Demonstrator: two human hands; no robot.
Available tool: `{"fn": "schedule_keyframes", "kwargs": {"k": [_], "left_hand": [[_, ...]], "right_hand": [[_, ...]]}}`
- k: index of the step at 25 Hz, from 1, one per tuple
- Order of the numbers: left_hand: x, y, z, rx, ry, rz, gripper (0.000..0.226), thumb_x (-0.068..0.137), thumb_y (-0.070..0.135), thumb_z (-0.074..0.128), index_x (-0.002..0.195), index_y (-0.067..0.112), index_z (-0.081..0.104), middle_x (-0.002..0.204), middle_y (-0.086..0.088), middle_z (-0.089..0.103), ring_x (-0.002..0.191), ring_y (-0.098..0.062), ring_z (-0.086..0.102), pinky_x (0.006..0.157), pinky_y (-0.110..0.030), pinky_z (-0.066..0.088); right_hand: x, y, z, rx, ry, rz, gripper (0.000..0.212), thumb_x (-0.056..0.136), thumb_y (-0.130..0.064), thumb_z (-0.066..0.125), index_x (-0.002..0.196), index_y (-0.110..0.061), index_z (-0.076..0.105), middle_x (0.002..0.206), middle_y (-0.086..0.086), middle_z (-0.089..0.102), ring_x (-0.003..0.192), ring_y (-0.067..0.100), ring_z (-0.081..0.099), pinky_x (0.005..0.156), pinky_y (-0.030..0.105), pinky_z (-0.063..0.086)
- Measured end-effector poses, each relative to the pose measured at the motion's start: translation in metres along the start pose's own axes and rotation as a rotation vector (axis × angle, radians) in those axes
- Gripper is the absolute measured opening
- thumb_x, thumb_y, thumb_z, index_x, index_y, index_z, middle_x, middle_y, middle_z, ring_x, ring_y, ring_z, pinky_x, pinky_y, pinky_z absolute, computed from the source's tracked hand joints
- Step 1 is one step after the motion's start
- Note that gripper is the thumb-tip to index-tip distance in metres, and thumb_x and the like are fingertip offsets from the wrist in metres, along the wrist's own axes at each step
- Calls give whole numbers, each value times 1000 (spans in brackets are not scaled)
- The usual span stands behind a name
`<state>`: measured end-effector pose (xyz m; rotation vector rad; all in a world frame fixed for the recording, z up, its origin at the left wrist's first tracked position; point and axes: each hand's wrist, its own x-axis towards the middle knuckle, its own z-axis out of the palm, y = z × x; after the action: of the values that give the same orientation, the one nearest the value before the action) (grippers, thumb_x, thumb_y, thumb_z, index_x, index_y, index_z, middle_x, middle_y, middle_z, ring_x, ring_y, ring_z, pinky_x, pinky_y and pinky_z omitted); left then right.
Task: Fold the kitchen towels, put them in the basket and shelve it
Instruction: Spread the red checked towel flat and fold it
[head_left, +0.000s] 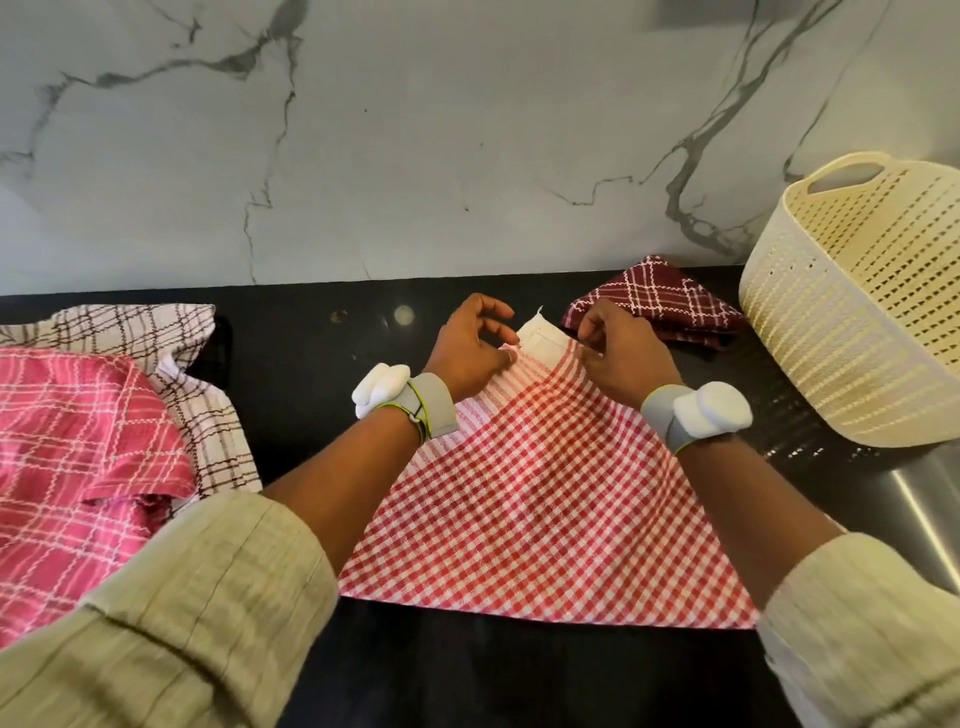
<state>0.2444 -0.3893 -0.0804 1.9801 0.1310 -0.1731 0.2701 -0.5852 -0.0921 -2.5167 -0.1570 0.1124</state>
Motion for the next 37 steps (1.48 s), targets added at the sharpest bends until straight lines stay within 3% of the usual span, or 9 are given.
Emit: {"fn": "schedule_keyframes", "kwargs": {"k": [5, 9, 12, 17, 21, 26, 29, 32, 37], "left_hand": [[4, 1, -2, 12, 260, 109, 33, 87, 2, 65, 114, 17, 54, 107, 3, 60, 96, -10, 60, 84, -19, 50], [-7, 2, 1, 271, 313, 196, 39, 89, 14, 65, 125, 21, 50, 129, 5, 48, 114, -5, 46, 102, -26, 39], [-49, -7, 16, 338, 332, 269, 37, 94, 32, 55, 130, 32, 46, 141, 12, 41, 130, -8, 38, 114, -33, 30], [-108, -71, 12, 641, 131, -7, 43, 99, 55, 19, 137, 56, -2, 149, 25, -16, 148, -10, -6, 114, -24, -9], [-123, -107, -24, 940, 73, 5, 67, 83, 71, -11, 147, 49, -9, 152, 16, -25, 144, -11, -22, 117, -34, -14], [-149, -133, -81, 983, 220, -96, 73, 83, 74, -5, 150, 45, 5, 159, 5, -13, 148, -23, -11, 120, -43, -5], [-151, -107, -69, 772, 333, 141, 61, 96, 57, 20, 149, 30, 32, 161, -3, 13, 149, -25, 5, 119, -41, 7], [-156, -94, -28, 554, 178, 177, 49, 101, 41, 32, 149, 30, 31, 161, -4, 15, 149, -25, 6, 118, -37, 7], [-185, -141, -45, 947, 129, 18, 73, 87, 68, 7, 153, 37, 8, 162, 5, -3, 149, -24, -8, 119, -44, -7]], "right_hand": [[6, -12, 13, -12, 282, -66, 12, 92, -10, 55, 92, -16, 65, 95, 4, 66, 88, 21, 59, 83, 38, 52], [6, -12, 20, -206, 179, -109, 30, 94, -17, 52, 122, -15, 61, 133, 7, 56, 125, 25, 46, 110, 41, 28], [-28, -22, 45, -181, 218, -189, 35, 95, -22, 52, 129, -19, 58, 149, 8, 41, 141, 29, 31, 117, 44, 11], [-69, -19, 84, -319, -92, -143, 74, 88, -70, 1, 153, -34, -3, 157, -3, -20, 148, 25, -12, 111, 36, -20], [-66, -12, 90, -433, -79, -107, 92, 73, -80, -10, 152, -33, -12, 160, 1, -17, 147, 27, -15, 116, 42, -15], [-69, -20, 83, -446, -121, -95, 102, 65, -88, -11, 151, -33, -12, 160, 2, -18, 147, 27, -15, 118, 46, -11], [-79, -38, 87, -343, -77, -138, 91, 77, -83, 8, 152, -31, 15, 162, 8, -1, 149, 31, -1, 117, 47, -5], [-99, -50, 101, -168, 66, -207, 71, 89, -67, 27, 142, -21, 42, 153, 15, 32, 139, 34, 30, 113, 47, 24], [-100, -34, 104, -320, -42, -186, 84, 91, -70, 26, 154, -18, 6, 162, 6, 6, 149, 26, 5, 118, 38, 0]]}}
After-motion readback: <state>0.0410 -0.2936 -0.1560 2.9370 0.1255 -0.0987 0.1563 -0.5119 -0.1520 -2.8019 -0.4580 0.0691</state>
